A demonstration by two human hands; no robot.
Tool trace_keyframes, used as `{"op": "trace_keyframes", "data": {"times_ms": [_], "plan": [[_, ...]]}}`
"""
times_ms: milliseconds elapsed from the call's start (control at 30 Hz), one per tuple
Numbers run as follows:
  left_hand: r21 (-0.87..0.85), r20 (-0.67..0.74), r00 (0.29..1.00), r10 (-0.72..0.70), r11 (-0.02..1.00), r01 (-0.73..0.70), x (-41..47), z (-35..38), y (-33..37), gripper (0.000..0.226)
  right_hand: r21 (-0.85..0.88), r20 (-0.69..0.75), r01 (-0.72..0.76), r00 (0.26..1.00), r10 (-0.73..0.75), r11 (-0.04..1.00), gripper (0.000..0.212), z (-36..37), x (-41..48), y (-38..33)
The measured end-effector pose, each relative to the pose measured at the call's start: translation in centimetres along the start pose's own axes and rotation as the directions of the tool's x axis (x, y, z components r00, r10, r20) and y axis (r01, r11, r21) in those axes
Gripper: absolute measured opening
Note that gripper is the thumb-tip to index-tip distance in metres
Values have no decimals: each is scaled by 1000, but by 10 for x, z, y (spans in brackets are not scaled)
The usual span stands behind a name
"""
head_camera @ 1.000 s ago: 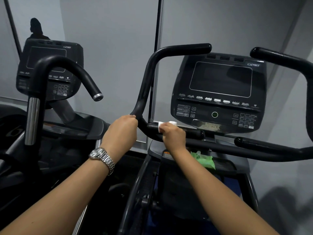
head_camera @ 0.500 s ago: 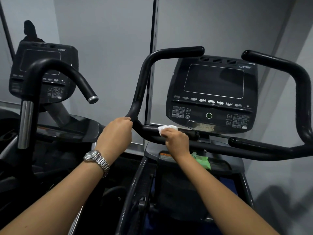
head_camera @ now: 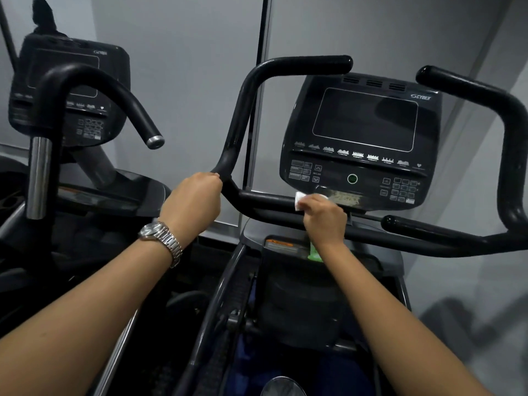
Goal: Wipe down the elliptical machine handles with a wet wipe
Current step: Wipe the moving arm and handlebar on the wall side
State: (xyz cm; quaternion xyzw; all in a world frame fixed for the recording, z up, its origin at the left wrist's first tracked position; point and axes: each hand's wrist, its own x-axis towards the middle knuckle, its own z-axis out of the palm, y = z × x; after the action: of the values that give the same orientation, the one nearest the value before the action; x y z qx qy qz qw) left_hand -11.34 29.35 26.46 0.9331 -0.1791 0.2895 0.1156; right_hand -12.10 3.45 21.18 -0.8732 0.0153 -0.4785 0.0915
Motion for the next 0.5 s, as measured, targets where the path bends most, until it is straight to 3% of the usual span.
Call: {"op": "trace_keyframes", "data": {"times_ms": [100,300,500], "plan": [[-4,-7,1000,5,1000,-5,1,1,-1,28,-11,41,-94,995,94,996,20,4,10,-7],[4,-18,1000,17,1000,-17,1,2,-2,28,-31,73,33,997,-30,999,18,-3,-9,-3],[7,-7,1000,10,1000,-10,0,1,-1,27,13,28,-100,995,100,995,16,-11,9,13]]}}
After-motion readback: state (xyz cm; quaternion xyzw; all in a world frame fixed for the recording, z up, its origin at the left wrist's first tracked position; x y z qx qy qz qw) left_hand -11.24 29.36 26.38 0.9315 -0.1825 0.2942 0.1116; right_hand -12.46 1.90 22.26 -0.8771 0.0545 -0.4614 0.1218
